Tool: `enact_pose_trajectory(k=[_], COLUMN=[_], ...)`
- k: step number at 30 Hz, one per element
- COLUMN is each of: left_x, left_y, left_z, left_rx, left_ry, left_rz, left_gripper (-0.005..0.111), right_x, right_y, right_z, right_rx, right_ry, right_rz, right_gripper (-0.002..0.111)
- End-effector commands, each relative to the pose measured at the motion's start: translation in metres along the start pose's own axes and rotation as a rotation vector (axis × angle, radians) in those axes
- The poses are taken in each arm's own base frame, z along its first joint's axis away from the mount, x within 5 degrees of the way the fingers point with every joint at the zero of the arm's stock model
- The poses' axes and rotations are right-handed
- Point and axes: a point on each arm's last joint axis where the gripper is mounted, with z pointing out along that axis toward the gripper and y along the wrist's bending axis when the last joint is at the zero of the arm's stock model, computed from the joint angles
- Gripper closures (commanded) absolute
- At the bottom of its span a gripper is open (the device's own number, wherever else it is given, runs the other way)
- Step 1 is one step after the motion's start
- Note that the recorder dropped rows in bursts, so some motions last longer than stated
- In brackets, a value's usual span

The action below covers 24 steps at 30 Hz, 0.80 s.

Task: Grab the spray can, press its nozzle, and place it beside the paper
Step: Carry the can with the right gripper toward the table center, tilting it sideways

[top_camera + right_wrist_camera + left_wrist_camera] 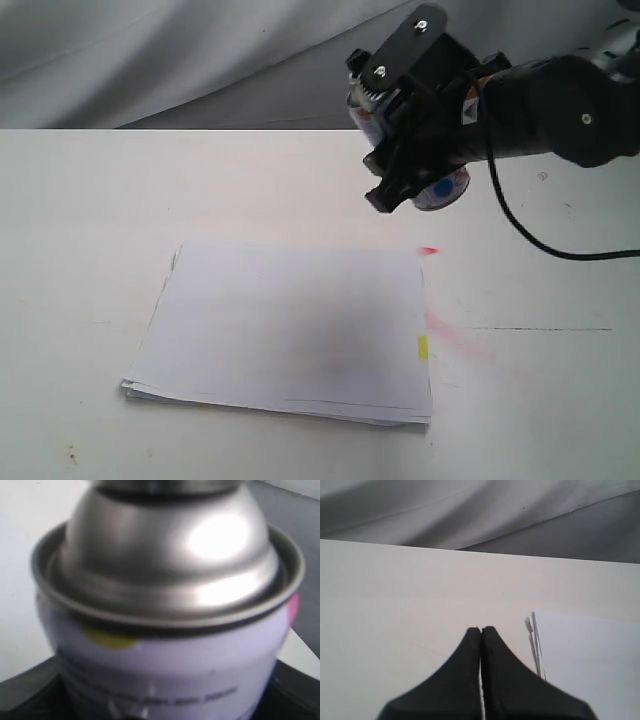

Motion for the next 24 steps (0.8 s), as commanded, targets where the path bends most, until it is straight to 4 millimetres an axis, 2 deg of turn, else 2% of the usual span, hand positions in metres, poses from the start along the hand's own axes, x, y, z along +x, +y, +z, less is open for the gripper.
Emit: enact_pose_trajectory(k=[1, 9, 14, 20, 24], left_x=[0.001, 0.001, 0.001, 0.001, 0.001], left_y=[0.0, 0.0, 0.0, 0.0, 0.0], left_z=[0.0, 0.0, 0.0, 0.0, 0.0], left_rx=[0.004, 0.004, 0.004, 0.004, 0.004], left_ry=[-0.002, -0.002, -0.002, -0.002, -0.002], left_rz=[-0.006, -0.006, -0.006, -0.006, -0.006], left_gripper=[0.107, 0.107, 0.107, 0.107, 0.107], right_x=[-0.011, 0.008, 0.013, 0.015, 0.016], right_y=[0.027, 0.063, 0.066, 0.064, 0.058], right_z=[-0.006, 0.008, 0.015, 0.015, 0.015], right_rx=[-0.034, -0.101, -0.113, -0.109, -0.051], right_ry=[-0.04, 0.001, 0.028, 0.054, 0.08], right_rz=[-0.126, -0.299, -0.312, -0.321, -0.328], right_gripper=[0.108, 0.108, 0.108, 0.108, 0.108])
